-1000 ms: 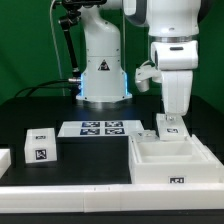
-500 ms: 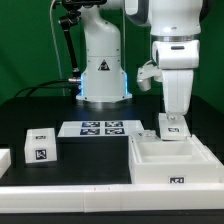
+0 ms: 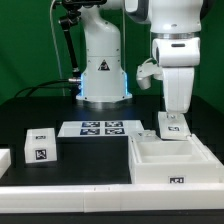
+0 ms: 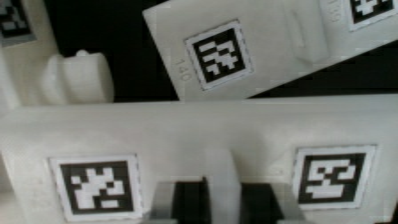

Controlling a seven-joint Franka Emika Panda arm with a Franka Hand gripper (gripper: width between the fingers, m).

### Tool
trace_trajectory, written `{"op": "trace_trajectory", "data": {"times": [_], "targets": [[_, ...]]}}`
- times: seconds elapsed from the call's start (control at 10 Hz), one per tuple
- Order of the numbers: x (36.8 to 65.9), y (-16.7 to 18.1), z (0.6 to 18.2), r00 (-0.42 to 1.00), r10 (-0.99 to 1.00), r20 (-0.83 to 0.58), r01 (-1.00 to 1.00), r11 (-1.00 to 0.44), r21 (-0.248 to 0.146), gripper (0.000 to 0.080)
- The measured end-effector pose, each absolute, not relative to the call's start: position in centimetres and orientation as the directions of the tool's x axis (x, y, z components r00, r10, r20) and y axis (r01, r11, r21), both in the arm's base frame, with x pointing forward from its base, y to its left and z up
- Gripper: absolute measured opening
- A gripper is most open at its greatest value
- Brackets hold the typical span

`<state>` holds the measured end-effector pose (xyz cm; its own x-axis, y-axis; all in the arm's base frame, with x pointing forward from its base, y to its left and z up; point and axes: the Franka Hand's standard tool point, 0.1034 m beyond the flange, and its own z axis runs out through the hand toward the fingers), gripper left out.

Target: Assemble cabinet

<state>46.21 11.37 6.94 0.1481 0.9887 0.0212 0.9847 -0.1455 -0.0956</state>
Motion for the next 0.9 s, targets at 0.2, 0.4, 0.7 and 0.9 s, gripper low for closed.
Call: {"op": "trace_trajectory", "data": {"times": [0.2,0.4,0.7,0.9], "targets": [[46.1,11.1,6.5,0.155,0.988,0.022,0.983,-0.152,-0.105,0.0068],[46.1,11.1,6.5,0.155,0.988,0.022,0.983,-0.152,-0.104,0.0068],[46.5,11.2,6.5,0.131,0.991,0.025,0.987,-0.128,-0.102,0.0068],[47.7,11.4,6.4,0.110,0.993,0.032,0.989,-0.106,-0.106,0.0068]]}}
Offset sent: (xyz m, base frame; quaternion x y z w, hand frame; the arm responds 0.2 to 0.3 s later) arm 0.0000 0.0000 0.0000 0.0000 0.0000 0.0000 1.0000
